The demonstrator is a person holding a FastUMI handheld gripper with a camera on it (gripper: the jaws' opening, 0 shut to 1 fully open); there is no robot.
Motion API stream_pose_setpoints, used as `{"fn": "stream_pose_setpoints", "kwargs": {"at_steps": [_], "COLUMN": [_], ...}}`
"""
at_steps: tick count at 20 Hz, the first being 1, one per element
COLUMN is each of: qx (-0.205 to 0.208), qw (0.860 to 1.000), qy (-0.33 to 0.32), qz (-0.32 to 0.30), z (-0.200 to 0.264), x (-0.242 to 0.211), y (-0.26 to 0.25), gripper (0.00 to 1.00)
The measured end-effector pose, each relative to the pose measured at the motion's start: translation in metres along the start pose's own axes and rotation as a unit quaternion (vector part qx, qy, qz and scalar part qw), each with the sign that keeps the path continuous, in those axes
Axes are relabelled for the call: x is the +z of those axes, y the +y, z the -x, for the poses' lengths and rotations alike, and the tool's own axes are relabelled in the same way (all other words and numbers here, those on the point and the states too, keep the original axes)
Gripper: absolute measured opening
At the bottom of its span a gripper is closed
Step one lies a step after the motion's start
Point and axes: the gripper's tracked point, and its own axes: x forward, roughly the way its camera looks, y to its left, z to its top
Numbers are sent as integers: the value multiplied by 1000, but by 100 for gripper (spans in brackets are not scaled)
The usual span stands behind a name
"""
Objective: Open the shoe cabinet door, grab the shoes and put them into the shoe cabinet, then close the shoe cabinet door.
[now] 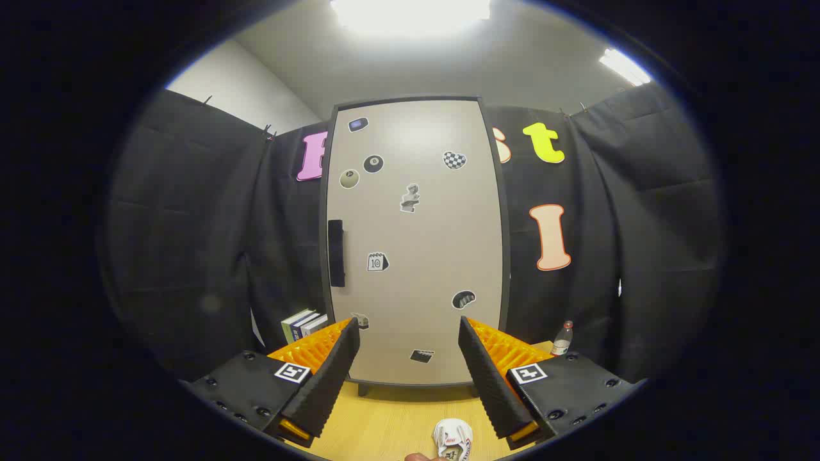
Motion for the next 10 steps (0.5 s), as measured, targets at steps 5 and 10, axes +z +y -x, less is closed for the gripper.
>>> {"fn": "stream_pose_setpoints", "kwargs": {"at_steps": [5, 10], "qx": [7, 11], "qw": [1000, 1000], "qy": [0, 4], "qz": [-1, 2], "z": [0, -1], "x": [0, -3], "y": [6, 9], "gripper": [97, 97]}}
